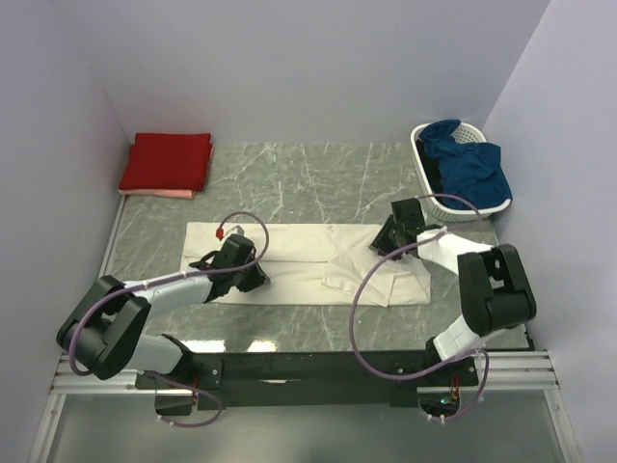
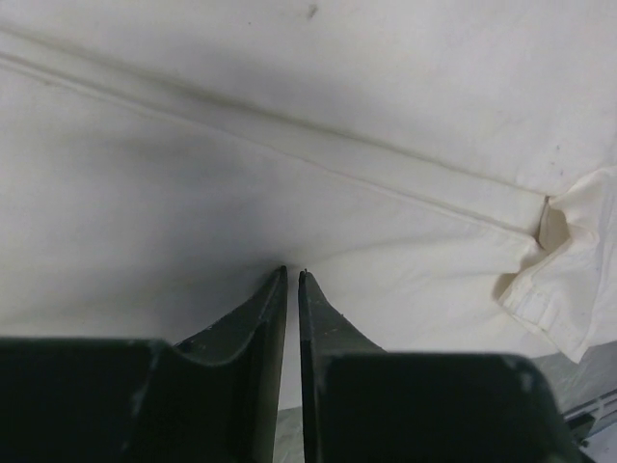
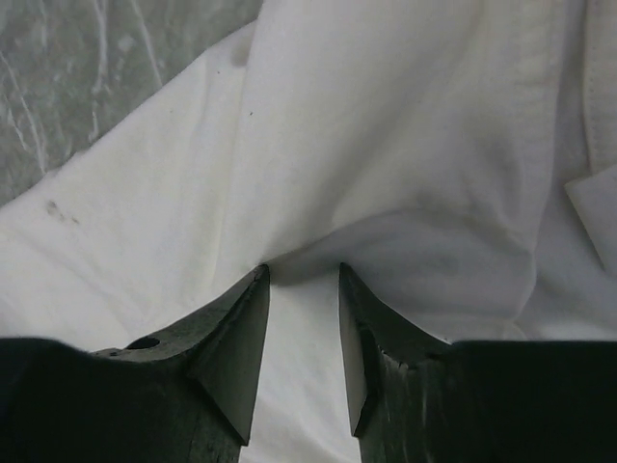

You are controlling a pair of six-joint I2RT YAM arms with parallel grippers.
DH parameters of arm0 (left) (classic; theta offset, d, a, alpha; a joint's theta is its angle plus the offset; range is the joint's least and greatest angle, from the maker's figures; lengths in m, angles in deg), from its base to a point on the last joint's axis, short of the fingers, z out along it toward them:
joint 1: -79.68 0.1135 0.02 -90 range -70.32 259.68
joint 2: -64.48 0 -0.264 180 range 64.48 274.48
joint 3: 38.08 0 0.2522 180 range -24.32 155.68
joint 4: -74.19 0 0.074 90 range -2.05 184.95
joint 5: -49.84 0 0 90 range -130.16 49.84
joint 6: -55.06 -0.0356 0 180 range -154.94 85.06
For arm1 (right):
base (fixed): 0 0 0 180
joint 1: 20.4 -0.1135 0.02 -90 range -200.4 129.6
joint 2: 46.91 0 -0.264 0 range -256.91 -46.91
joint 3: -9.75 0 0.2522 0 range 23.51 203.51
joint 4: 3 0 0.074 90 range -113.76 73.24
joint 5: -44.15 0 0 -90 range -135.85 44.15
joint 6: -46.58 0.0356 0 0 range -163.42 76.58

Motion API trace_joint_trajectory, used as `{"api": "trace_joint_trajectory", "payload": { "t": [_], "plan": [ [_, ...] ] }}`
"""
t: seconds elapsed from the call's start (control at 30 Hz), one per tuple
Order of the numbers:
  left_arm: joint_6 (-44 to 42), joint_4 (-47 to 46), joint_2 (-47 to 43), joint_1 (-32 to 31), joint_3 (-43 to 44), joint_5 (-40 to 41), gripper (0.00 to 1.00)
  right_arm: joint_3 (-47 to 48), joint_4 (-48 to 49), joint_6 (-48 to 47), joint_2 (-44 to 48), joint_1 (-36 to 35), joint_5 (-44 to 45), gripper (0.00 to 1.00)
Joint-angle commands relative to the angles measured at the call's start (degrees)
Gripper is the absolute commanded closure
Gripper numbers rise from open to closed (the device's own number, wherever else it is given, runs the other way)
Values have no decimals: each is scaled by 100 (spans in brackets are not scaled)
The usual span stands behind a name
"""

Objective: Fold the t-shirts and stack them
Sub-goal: Fold the tshirt

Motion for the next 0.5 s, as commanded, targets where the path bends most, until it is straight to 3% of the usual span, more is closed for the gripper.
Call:
{"api": "trace_joint_trajectory", "payload": {
  "t": [0.0, 0.17, 0.47],
  "plan": [
    [556, 51, -212, 19, -323, 290, 84, 418, 128, -63, -642, -203, 232, 58],
    [889, 226, -379, -34, -543, 211, 86, 1262, -214, -221, -1450, -352, 197, 58],
    [1619, 377, -257, -1158, -219, 202, 86, 3450, -1541, -845, -2708, -432, 285, 58]
  ]
}}
